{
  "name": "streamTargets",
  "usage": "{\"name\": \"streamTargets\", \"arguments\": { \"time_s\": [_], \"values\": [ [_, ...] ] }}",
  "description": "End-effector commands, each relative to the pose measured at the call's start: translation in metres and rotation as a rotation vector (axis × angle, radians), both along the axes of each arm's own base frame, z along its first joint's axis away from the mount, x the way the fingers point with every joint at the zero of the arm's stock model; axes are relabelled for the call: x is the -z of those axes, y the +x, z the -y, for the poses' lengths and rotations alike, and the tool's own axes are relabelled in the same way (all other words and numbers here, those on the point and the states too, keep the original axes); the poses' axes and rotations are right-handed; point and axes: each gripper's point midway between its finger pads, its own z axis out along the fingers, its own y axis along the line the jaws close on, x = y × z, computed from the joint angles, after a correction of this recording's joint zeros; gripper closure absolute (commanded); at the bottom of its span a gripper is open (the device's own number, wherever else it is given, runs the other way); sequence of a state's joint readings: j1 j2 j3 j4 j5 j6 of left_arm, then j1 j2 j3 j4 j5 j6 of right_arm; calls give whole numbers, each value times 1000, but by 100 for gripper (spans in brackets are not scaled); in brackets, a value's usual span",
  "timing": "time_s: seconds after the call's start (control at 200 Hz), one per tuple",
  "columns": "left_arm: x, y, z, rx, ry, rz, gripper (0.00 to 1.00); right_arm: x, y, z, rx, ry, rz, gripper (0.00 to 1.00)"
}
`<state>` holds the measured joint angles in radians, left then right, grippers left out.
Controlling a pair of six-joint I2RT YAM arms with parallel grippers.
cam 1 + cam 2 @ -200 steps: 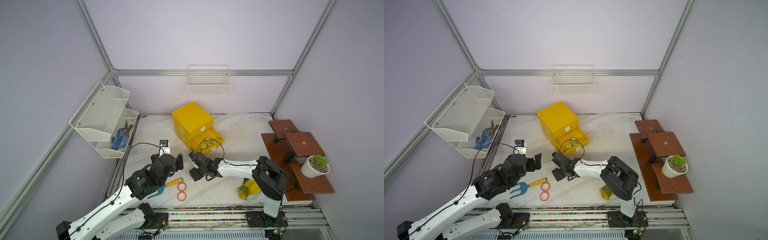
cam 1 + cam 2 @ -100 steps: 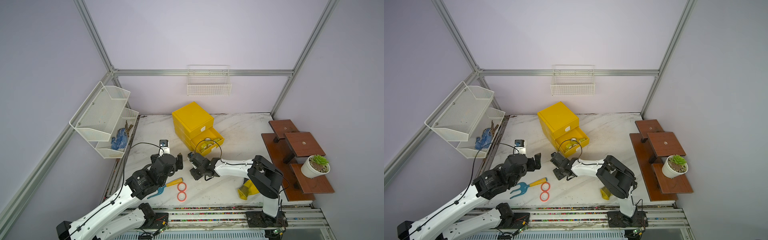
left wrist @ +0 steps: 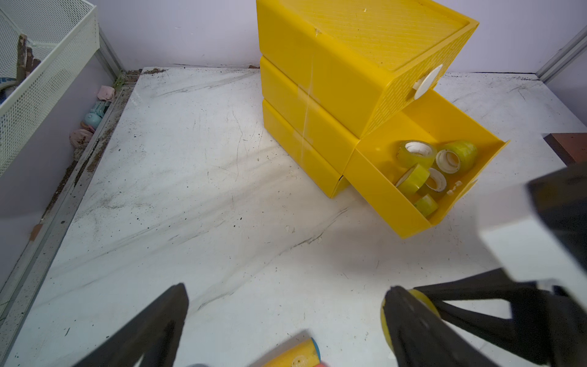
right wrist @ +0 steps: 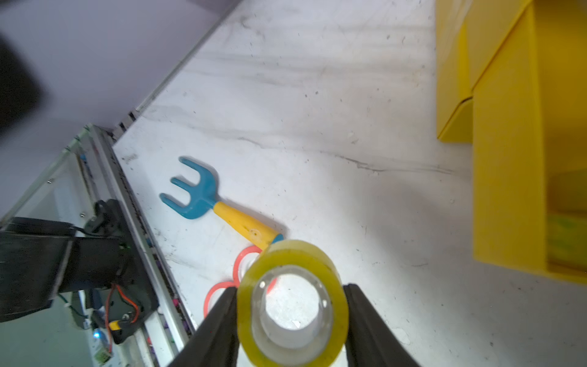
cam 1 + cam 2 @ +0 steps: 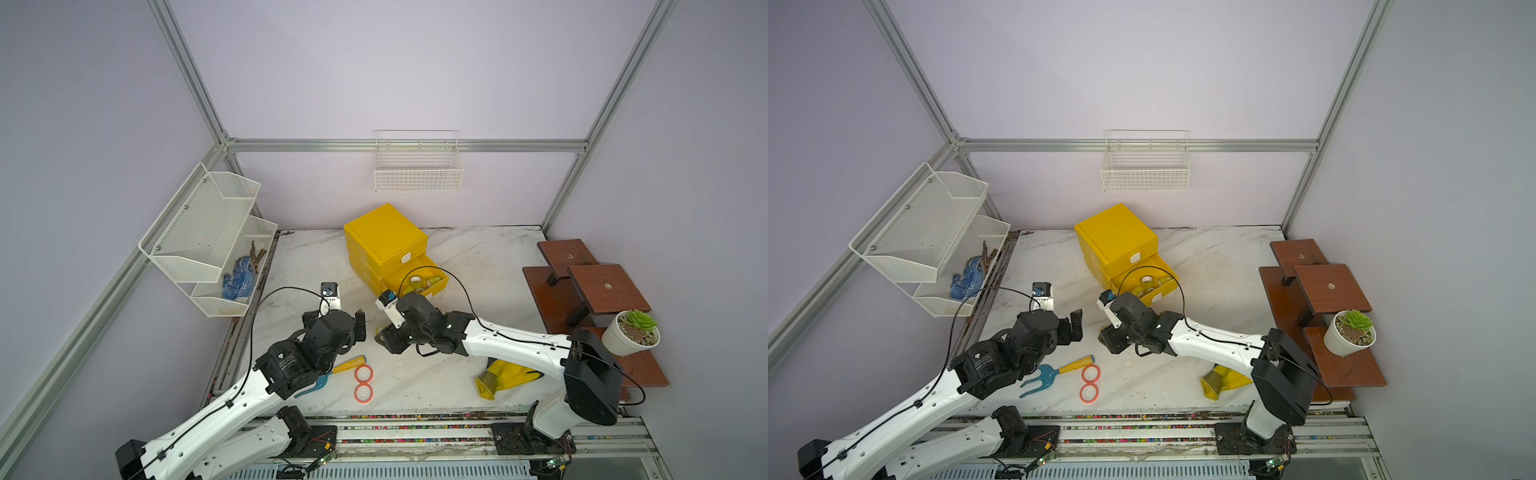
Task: Place the transparent tape into the drawer according to color
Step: Pick up the tape from the drawer, then place the tape in the drawer.
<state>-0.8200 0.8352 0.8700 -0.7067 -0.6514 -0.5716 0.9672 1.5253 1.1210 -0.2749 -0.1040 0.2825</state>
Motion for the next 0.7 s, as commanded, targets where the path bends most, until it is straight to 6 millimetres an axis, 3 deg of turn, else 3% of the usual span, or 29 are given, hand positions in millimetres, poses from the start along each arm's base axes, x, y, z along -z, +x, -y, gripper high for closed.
{"name": "streamTargets", "arguments": {
  "time_s": [0.0, 0.155, 0.315, 0.47, 0.695],
  "values": [
    [-8, 0, -7, -44, -39, 34, 0, -33, 10, 21, 76, 46, 67, 52],
    [-8, 1, -5, -31, -41, 36, 0, -71, 35, 51, 179, 92, 139, 52],
    [-6, 2, -3, -23, -24, 20, 0, -80, 84, 90, 357, 63, 164, 52],
    [-6, 3, -1, -20, -22, 16, 0, -66, 131, 115, 504, -20, 193, 52],
    [-6, 3, 0, -18, -18, 3, 0, -24, 173, 117, 585, -156, 151, 51]
  ]
}}
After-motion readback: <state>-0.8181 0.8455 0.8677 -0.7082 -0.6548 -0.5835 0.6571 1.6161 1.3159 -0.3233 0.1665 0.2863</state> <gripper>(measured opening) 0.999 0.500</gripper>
